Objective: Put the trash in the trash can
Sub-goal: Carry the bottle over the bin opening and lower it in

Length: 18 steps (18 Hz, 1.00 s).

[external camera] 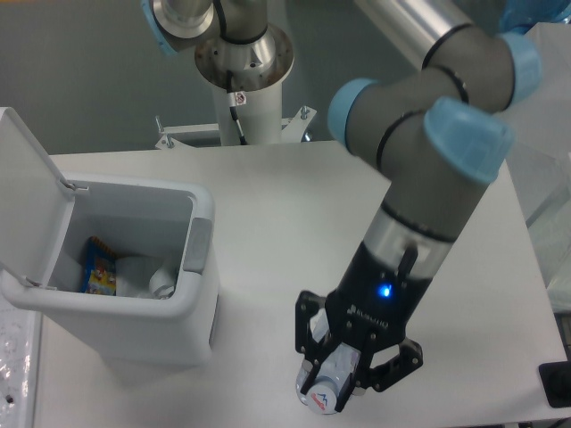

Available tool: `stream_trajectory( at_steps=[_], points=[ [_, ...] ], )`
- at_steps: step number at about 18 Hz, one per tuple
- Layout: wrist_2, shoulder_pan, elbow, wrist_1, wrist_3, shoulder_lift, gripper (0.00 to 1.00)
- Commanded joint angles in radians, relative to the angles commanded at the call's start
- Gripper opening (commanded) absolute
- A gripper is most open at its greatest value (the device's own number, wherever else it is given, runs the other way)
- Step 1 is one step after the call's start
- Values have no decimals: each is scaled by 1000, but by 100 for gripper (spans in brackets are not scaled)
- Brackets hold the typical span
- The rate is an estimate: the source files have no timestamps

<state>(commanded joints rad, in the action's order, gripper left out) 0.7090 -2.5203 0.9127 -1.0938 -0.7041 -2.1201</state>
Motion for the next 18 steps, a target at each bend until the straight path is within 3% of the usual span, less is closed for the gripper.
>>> stream_trajectory(
  at_steps=[6,9,13,15,18],
  points=[
    [-279,-31,8,6,43,63,14],
    [-361,-28,35,6,60,110,16],
    [-433,-18,147,12,48,181,17],
    [-439,-14,210,44,41,224,17],
    [-439,34,253,57,43,239,19]
  ],
)
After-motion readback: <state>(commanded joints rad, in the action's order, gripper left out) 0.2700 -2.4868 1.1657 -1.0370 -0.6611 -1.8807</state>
